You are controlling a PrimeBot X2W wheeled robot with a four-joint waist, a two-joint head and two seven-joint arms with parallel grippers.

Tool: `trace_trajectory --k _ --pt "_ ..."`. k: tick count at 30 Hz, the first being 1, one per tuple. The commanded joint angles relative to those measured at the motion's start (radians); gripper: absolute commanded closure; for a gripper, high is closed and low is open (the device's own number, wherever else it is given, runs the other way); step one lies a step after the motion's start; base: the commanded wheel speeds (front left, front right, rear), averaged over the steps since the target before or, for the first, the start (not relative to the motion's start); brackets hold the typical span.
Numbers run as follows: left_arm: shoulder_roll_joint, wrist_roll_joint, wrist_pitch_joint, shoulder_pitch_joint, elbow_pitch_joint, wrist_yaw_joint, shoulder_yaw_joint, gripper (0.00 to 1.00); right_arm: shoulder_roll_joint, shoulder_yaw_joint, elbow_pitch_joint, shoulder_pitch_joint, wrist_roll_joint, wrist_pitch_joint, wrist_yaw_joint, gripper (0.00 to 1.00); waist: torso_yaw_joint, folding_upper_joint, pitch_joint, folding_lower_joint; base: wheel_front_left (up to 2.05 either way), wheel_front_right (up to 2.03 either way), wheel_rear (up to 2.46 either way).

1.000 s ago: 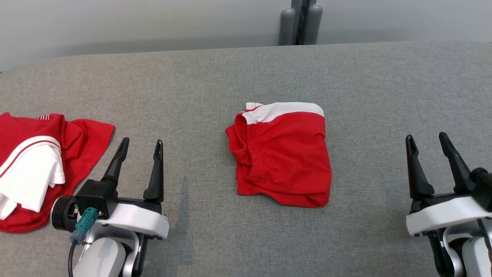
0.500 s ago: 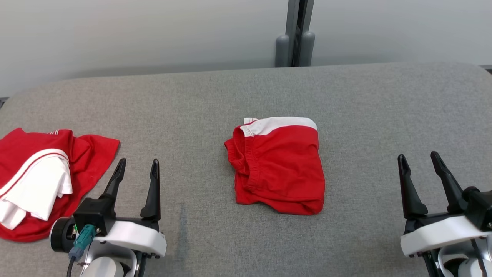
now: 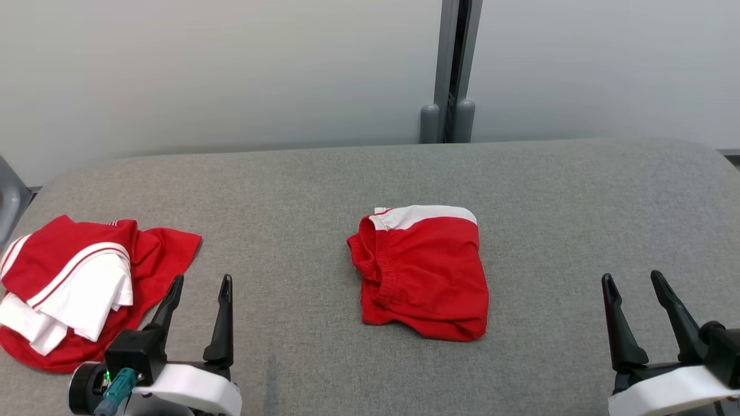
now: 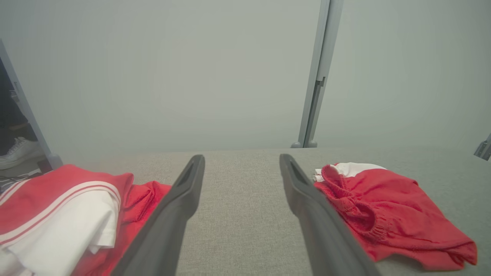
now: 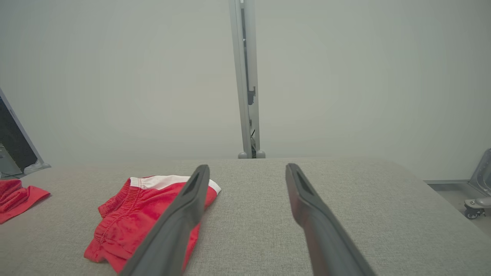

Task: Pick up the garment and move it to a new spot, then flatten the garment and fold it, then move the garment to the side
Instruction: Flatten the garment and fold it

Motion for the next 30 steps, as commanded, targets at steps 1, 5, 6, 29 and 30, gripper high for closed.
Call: trace_trajectory --k 1,5,6,29,30 --pt "0.010 -0.006 0.002 0.015 -0.005 0.004 0.005 0.00 0.001 -0.008 -0.013 0.020 -0.002 0.007 0.000 0.00 0.006 0.0000 -0.015 0.0000 0.00 0.00 0.00" --pt "0.016 -0.014 0.000 0.029 -0.002 0.009 0.012 0.00 0.005 -0.012 -0.029 0.043 -0.006 0.018 0.000 0.00 0.013 0.0000 -0.028 0.0000 0.00 0.00 0.00" --pt "0.018 -0.015 0.000 0.029 -0.003 0.008 0.013 0.00 0.006 -0.013 -0.031 0.046 -0.006 0.021 0.000 0.00 0.014 0.0000 -0.030 0.0000 0.00 0.00 0.00" --pt "0.026 -0.022 -0.007 0.016 0.004 0.010 0.011 0.00 0.010 -0.017 -0.029 0.061 0.012 0.029 0.000 0.00 0.024 0.0000 -0.035 0.0000 0.00 0.00 0.00" --pt "0.026 -0.022 -0.007 0.017 0.002 0.011 0.011 0.00 0.010 -0.017 -0.028 0.061 0.014 0.029 0.000 0.00 0.024 0.0000 -0.035 0.0000 0.00 0.00 0.00"
